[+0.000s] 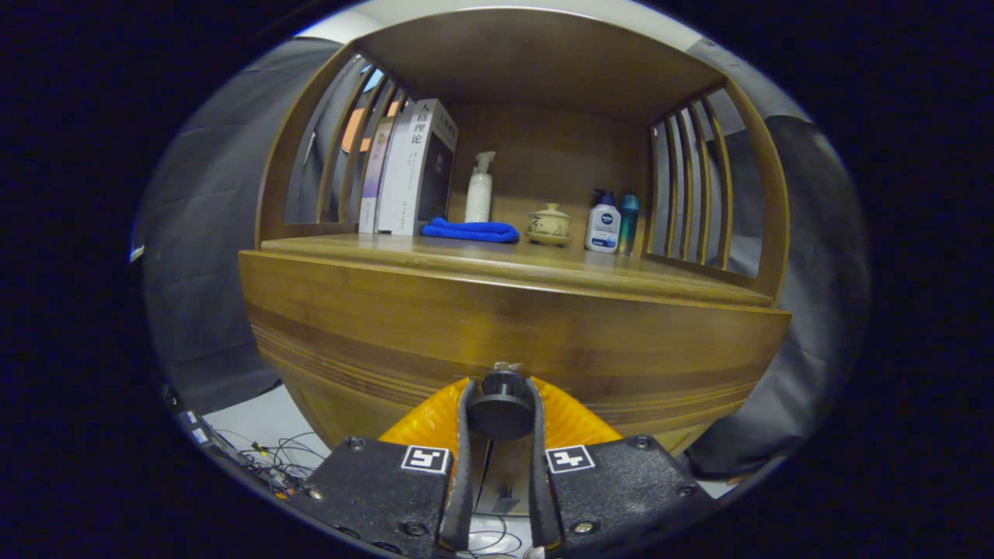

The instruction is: Pull open the drawer, take out the items inside it, and place them on the countertop above the cabinet.

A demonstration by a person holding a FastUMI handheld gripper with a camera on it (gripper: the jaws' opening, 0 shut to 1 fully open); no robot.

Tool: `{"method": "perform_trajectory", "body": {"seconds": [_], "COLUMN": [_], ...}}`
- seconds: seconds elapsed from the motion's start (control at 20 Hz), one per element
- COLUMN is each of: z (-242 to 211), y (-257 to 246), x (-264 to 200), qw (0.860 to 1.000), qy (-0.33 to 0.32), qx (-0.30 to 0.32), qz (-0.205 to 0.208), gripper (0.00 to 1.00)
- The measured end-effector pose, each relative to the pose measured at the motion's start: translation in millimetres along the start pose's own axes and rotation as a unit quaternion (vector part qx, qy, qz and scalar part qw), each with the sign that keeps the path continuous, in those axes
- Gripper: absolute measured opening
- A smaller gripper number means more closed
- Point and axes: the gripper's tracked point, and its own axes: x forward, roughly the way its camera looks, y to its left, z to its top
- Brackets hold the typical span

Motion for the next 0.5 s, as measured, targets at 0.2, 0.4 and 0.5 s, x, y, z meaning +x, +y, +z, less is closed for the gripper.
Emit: {"method": "perform_trajectory", "body": {"seconds": [0.2, 0.4, 0.5], "z": [-7, -16, -19], "y": [3, 3, 3], "x": [-28, -59, -73], "qw": [1.0, 1.0, 1.0], "qy": [-0.001, -0.002, -0.002], "qx": [0.006, 0.006, 0.008], "qz": [0.003, 0.008, 0.01], "gripper": [0.32, 0.32, 0.32]}}
